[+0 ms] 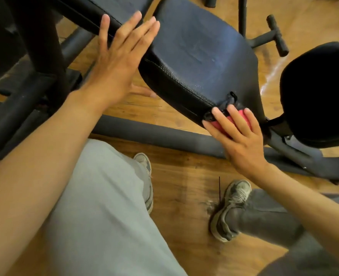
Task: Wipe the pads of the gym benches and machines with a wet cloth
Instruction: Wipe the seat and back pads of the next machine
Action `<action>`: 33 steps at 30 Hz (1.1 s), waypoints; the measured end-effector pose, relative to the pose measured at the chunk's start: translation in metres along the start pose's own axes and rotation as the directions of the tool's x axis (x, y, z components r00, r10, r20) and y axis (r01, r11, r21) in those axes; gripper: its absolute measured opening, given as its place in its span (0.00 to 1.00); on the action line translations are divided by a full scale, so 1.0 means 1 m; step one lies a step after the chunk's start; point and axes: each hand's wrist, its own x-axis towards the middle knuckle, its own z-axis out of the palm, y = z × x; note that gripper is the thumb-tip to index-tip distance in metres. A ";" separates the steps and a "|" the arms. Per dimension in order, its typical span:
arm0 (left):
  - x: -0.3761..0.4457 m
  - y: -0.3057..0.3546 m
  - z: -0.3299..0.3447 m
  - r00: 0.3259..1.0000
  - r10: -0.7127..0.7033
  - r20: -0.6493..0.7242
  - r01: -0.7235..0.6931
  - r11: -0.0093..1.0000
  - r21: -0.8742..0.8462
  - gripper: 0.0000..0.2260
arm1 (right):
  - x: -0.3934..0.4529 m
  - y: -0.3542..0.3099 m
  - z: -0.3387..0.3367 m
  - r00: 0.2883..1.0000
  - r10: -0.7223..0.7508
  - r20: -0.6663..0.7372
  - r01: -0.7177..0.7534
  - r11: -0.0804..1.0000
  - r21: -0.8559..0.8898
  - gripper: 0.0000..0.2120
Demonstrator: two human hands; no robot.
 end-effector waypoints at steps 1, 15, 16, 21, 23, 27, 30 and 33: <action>0.000 0.002 -0.002 1.000 -0.005 0.003 0.005 1.000 -0.010 0.57 | 0.015 -0.005 -0.001 1.000 -0.021 0.002 0.021 1.000 0.020 0.25; 0.002 0.004 -0.001 1.000 -0.015 0.004 0.015 1.000 -0.013 0.57 | -0.098 0.055 0.001 0.990 -0.077 0.117 0.082 0.996 -0.043 0.29; 0.003 0.004 -0.001 1.000 -0.012 0.004 0.012 1.000 -0.009 0.57 | -0.103 0.057 0.002 0.988 -0.077 0.134 0.084 0.995 -0.051 0.30; 0.004 0.005 0.000 1.000 -0.012 0.000 0.012 1.000 0.004 0.58 | -0.087 0.053 -0.005 0.981 -0.084 0.174 0.082 0.996 0.017 0.30; 0.004 0.005 0.000 1.000 -0.018 -0.002 0.018 1.000 0.011 0.58 | -0.055 0.044 -0.011 0.982 -0.082 0.170 0.069 0.994 0.083 0.31; 0.004 0.006 -0.001 1.000 -0.024 0.000 0.024 1.000 0.007 0.58 | 0.019 0.021 -0.024 0.963 -0.141 0.230 0.109 0.983 0.146 0.31; 0.003 0.007 -0.003 1.000 -0.019 -0.018 0.019 1.000 0.004 0.58 | 0.068 0.000 -0.027 0.945 -0.173 0.278 0.142 0.982 0.127 0.32; 0.000 0.007 -0.010 0.995 -0.077 -0.065 0.076 0.997 -0.008 0.52 | 0.124 -0.029 -0.017 0.952 -0.169 0.254 0.153 0.985 0.083 0.30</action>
